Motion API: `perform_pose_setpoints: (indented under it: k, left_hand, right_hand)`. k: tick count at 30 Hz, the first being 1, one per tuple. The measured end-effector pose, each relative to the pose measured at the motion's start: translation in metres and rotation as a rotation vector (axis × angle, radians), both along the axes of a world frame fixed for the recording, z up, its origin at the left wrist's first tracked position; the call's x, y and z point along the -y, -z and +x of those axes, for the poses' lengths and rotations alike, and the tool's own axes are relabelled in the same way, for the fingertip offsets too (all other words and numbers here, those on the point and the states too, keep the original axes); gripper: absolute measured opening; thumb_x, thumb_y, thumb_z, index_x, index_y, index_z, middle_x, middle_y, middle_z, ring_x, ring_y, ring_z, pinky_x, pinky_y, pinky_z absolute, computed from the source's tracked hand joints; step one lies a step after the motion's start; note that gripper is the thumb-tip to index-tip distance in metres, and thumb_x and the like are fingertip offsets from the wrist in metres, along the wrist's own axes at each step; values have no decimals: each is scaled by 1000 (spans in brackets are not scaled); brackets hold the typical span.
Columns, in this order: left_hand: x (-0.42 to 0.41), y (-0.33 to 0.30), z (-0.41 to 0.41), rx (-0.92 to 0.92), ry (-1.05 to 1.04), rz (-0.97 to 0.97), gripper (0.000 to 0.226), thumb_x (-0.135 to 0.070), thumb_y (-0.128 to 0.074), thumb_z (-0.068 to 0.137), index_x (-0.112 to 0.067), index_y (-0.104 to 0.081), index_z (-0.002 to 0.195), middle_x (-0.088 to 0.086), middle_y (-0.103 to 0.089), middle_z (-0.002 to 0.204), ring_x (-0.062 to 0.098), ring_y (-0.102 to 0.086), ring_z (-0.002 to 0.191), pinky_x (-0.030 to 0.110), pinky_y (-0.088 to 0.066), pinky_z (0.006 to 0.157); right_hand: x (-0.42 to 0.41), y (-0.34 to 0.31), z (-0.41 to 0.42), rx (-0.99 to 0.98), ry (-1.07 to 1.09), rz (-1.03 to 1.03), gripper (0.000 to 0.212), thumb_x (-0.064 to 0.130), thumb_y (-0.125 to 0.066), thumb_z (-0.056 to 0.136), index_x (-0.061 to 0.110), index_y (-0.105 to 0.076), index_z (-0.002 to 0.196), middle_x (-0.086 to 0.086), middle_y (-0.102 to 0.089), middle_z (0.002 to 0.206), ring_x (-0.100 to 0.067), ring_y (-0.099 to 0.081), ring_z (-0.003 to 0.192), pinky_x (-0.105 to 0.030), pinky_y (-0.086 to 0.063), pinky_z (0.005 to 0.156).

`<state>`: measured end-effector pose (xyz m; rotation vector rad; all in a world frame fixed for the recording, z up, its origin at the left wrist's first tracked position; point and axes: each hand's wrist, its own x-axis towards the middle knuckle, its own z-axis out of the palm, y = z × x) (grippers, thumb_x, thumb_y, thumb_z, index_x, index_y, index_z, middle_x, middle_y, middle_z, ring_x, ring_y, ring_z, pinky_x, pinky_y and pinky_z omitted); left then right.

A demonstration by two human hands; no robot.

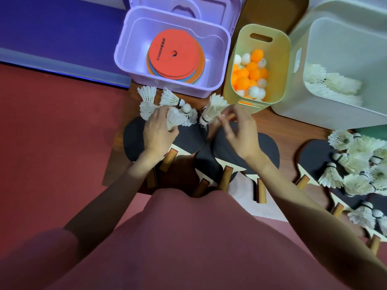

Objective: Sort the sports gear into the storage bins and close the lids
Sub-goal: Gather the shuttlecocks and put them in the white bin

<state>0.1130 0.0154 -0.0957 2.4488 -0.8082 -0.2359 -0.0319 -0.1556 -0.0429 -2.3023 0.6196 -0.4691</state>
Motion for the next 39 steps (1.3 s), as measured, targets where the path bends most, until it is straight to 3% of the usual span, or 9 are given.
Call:
perform_pose_setpoints:
  k: [4, 9, 11, 14, 17, 22, 26, 32, 39]
  left_hand:
    - [-13, 4, -11, -116, 91, -271, 51, -10, -75, 73, -10, -56, 120, 5, -63, 111, 19, -62, 94, 40, -54, 78]
    - [-16, 4, -15, -259, 67, -424, 51, -7, -75, 76, -9, -56, 123, 0, -63, 114, 4, -62, 97, 36, -57, 82]
    - [-16, 2, -14, -293, 33, -470, 50, -6, -75, 77, -7, -56, 123, -2, -63, 112, -5, -61, 95, 28, -57, 81]
    - [-22, 9, -9, -294, -7, -460, 52, -7, -76, 77, -7, -55, 125, 4, -64, 117, 2, -62, 99, 27, -56, 83]
    - [-33, 18, -4, -291, -50, -440, 53, -8, -76, 76, -8, -55, 126, 5, -63, 117, 7, -63, 100, 27, -56, 83]
    - [-50, 27, 2, -282, -116, -445, 54, -3, -76, 75, -4, -56, 125, 0, -61, 114, -3, -57, 97, 12, -51, 80]
    - [-58, 29, 5, -291, -160, -442, 54, -5, -77, 76, -7, -56, 125, -6, -58, 113, -3, -57, 97, 9, -49, 79]
    - [-62, 30, 8, -294, -190, -438, 54, -4, -77, 74, -7, -56, 124, -7, -59, 112, -1, -58, 95, 14, -51, 81]
    - [-59, 31, 11, -299, -184, -436, 55, -6, -77, 74, -9, -56, 124, -6, -60, 113, 4, -60, 95, 18, -52, 82]
  right_hand:
    - [-20, -7, 17, 108, -37, 16, 16, 21, -57, 94, 5, -57, 92, -5, -62, 88, -24, -56, 81, -36, -47, 72]
    - [-37, 7, 30, 2, -186, -10, 13, 19, -57, 94, 5, -57, 94, 1, -56, 89, -13, -47, 81, -23, -34, 70]
    - [-41, 14, 33, -60, -283, -5, 13, 18, -54, 95, 5, -57, 96, -3, -60, 93, -19, -52, 87, -28, -41, 74]
    - [-43, 20, 39, -119, -398, 30, 14, 17, -51, 96, 5, -57, 100, -7, -61, 99, -23, -56, 95, -38, -46, 85]
    - [-42, 19, 47, -138, -443, 35, 23, 23, -47, 99, 5, -55, 109, -8, -58, 121, -21, -54, 113, -31, -42, 98]
    - [-29, 31, 71, -73, -271, 3, 18, 9, -48, 95, 3, -53, 111, -12, -50, 114, -25, -51, 104, -32, -43, 87]
    - [-19, 53, 99, -353, -364, -192, 47, 6, -64, 76, 5, -51, 121, -17, -49, 118, -36, -49, 105, -43, -43, 88]
    - [-31, 61, 127, -673, -480, -524, 37, 10, -61, 83, 4, -49, 118, -18, -46, 119, -36, -43, 108, -40, -35, 86]
    - [-19, 48, 116, -744, -395, -392, 55, 15, -69, 82, 1, -39, 126, -22, -41, 123, -41, -42, 112, -43, -35, 96]
